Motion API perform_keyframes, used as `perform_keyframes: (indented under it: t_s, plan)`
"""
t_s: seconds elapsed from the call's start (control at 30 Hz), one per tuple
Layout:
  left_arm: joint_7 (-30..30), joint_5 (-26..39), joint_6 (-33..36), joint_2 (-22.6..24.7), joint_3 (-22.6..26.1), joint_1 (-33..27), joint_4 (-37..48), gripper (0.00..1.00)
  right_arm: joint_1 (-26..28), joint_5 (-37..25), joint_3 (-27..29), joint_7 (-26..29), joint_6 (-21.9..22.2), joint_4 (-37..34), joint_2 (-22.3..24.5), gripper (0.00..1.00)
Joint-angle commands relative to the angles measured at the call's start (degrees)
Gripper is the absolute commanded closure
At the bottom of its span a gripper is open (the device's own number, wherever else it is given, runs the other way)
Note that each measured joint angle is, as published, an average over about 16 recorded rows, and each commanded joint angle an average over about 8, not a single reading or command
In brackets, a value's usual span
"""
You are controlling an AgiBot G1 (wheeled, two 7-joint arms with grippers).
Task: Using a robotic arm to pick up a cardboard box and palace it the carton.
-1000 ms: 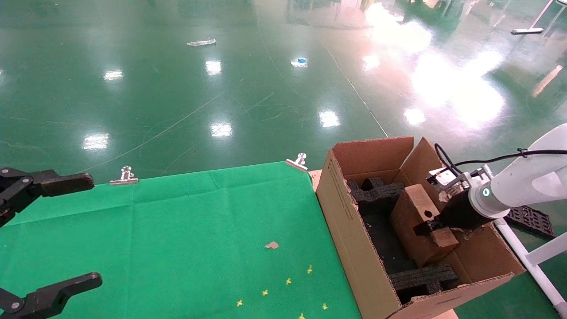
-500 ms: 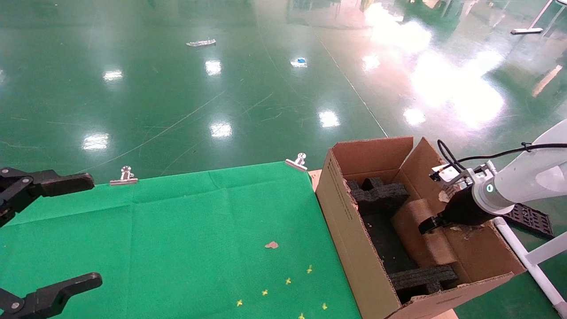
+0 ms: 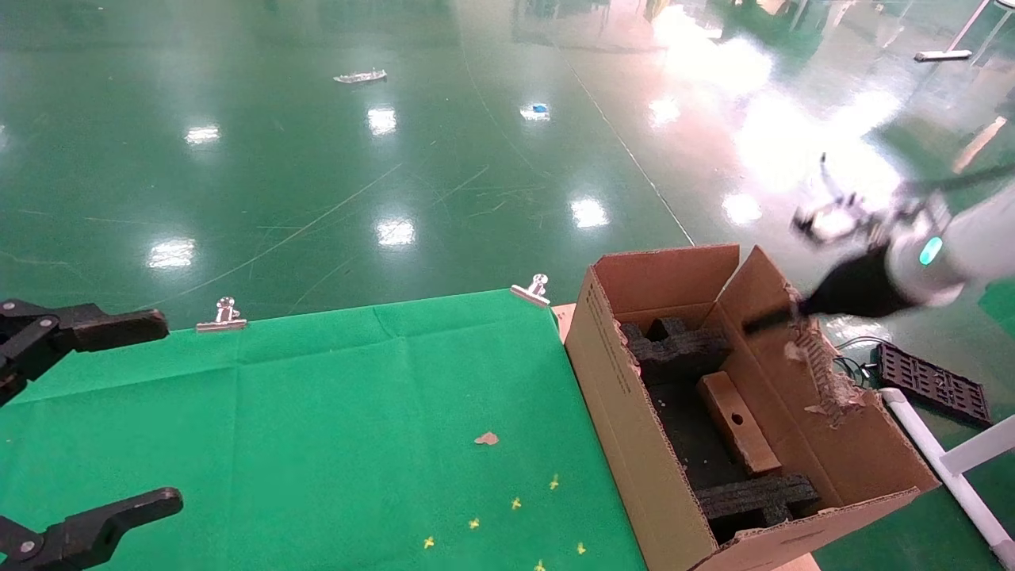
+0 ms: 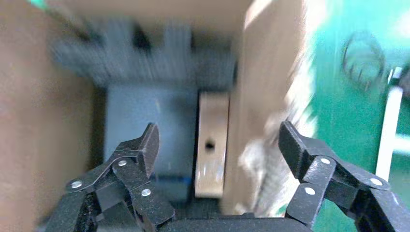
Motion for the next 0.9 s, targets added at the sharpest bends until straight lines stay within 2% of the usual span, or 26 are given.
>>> perform_keyframes:
  t_s: [0.03, 0.23, 0.37, 0.6, 0.9]
  plan:
    - [0.0, 0.0, 0.0, 0.0, 0.0, 0.0, 0.0, 0.00, 3.4, 0.2, 0.3, -1.2, -1.0, 0.3, 0.7, 0.00]
    - [0.0, 0.0, 0.0, 0.0, 0.0, 0.0, 0.0, 0.00, 12.2, 1.0, 1.3, -5.0, -4.0, 4.1, 3.2, 0.00]
    - [0.0, 0.0, 0.0, 0.0, 0.0, 0.0, 0.0, 0.00, 14.7, 2.7, 2.7, -7.5, -4.5, 8.1, 5.9, 0.00]
    - [0.0, -0.1, 0.0, 0.0, 0.1, 0.0, 0.0, 0.00, 13.5, 7.3, 6.0, -10.1, -1.8, 14.7, 10.8, 0.00]
    - [0.1, -0.1, 0.0, 0.0, 0.1, 0.0, 0.1, 0.00, 6.3, 10.1, 14.6, -12.4, -3.2, 21.7, 11.7, 0.00]
